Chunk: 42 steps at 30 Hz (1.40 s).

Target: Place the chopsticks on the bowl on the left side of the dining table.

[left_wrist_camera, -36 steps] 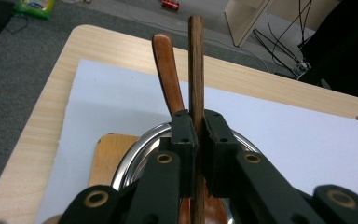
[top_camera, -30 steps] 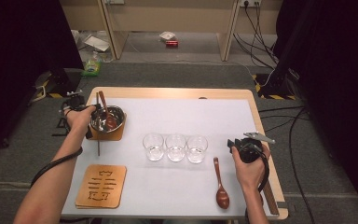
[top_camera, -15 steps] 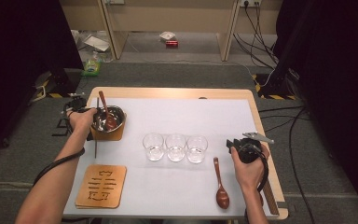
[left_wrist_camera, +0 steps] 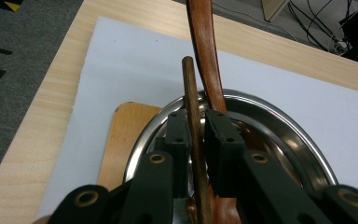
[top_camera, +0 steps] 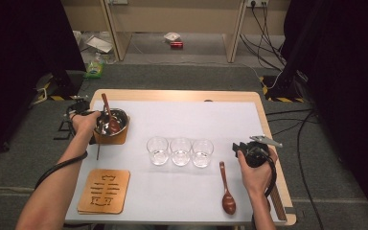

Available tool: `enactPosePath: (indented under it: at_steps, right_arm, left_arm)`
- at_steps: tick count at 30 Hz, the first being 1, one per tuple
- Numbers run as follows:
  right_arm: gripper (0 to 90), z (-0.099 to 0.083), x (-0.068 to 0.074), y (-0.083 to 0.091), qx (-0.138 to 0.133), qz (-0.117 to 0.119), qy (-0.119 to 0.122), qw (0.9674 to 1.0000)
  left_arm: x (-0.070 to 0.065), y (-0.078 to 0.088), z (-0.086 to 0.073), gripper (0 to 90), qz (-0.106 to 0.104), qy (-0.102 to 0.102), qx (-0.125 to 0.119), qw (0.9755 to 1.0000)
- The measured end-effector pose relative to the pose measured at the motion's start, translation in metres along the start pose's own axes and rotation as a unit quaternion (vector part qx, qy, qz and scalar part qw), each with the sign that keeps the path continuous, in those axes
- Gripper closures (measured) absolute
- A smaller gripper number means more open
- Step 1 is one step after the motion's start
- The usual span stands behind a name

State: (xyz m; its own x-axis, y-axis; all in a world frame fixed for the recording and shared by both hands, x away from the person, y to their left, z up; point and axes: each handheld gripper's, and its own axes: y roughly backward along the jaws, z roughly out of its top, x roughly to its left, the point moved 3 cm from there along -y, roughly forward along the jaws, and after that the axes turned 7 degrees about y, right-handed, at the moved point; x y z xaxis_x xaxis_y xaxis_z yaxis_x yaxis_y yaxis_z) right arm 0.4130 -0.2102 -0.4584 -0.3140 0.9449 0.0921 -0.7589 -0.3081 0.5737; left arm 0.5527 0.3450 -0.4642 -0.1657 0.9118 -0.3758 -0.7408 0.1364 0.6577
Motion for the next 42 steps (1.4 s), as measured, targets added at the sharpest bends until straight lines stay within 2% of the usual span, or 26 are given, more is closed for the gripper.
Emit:
enactPosePath:
  at_steps: [8,11,13,17,20,26,29,37,42]
  right_arm:
    - [65.8,0.001,0.000,0.002,-0.003,0.001,0.001,1.0000]
    - [65.8,0.000,0.000,0.001,-0.001,0.000,0.001,1.0000]
    - [65.8,0.000,0.001,0.001,0.000,-0.002,0.003,1.0000]
    - [65.8,0.000,0.001,0.001,0.002,-0.002,0.002,1.0000]
    - [65.8,0.000,0.002,0.002,0.001,-0.002,0.001,1.0000]
    - [65.8,0.000,0.003,0.002,0.002,-0.003,0.003,1.0000]
    - [65.8,-0.001,0.003,0.002,0.003,-0.003,0.003,1.0000]
    - [65.8,-0.001,0.002,0.002,0.002,-0.003,0.003,1.0000]
    - [65.8,-0.001,0.002,0.002,0.003,-0.003,0.002,1.0000]
  left_arm:
    - [0.000,0.012,0.002,70.9,-0.002,-0.024,-0.005,0.9997]
    - [-0.001,0.021,0.000,69.3,-0.012,-0.036,-0.006,0.9993]
    - [-0.003,0.030,-0.005,69.2,-0.026,-0.047,0.002,0.9986]
    - [-0.006,0.039,-0.015,70.0,-0.034,-0.064,0.016,0.9973]
    - [-0.006,0.044,-0.020,71.4,-0.023,-0.070,0.018,0.9971]
    - [-0.005,0.041,-0.023,72.6,-0.010,-0.072,0.032,0.9968]
    - [-0.003,0.038,-0.024,73.2,0.004,-0.077,0.031,0.9966]
    - [-0.002,0.032,-0.028,77.4,0.007,-0.069,0.049,0.9964]
    - [-0.001,0.029,-0.030,81.4,0.011,-0.052,0.051,0.9973]
